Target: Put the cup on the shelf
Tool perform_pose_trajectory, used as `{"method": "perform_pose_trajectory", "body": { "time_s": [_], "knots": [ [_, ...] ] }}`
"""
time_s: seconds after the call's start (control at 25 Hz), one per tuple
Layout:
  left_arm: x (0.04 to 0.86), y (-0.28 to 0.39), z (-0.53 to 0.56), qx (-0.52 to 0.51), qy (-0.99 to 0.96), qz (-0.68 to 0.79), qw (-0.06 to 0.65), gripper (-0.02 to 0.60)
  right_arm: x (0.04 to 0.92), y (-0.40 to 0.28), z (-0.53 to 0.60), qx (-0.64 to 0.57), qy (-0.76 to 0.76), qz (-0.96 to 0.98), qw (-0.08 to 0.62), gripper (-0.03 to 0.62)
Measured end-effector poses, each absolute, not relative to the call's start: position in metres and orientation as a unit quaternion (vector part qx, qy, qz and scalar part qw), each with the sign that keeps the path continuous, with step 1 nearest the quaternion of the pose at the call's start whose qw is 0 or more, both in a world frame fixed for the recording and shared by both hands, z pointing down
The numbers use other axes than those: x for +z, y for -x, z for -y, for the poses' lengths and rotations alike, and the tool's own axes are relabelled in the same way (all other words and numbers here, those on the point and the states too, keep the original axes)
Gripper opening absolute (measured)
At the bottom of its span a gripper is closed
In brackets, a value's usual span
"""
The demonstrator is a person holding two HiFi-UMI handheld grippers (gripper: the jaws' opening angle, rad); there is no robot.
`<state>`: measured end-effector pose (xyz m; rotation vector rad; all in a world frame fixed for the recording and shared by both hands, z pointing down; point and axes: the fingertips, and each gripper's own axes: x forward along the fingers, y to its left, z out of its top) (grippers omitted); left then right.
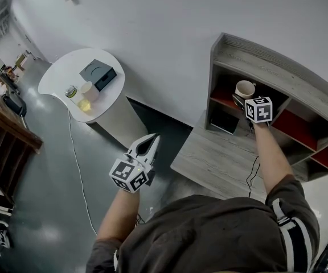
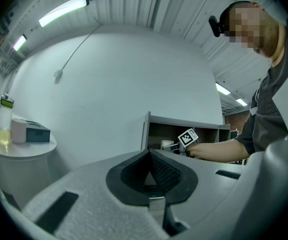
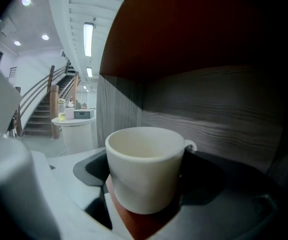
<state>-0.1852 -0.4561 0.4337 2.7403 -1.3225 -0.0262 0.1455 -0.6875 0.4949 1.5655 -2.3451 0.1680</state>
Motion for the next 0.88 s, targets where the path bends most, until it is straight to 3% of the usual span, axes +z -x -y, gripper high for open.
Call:
{"method": "perform_pose_trajectory", "body": {
  "time_s": [0.44,0.68,0.88],
  "knots": [
    [0.440,0.186,0.451,-0.006,-0.899,0.433,0.055,0.003,0.506,-0.155,0.690,0.082,-0.552,0.816,0.154,0.414],
    [0.437,0.193,0.446,-0.011,-0.897,0.439,0.051,0.003,0.500,-0.158,0.687,0.077,-0.565,0.808,0.149,0.486],
    [0.440,0.198,0.439,-0.013,-0.896,0.441,0.056,0.003,0.491,-0.156,0.671,0.067,-0.576,0.802,0.143,0.491]
  ]
}}
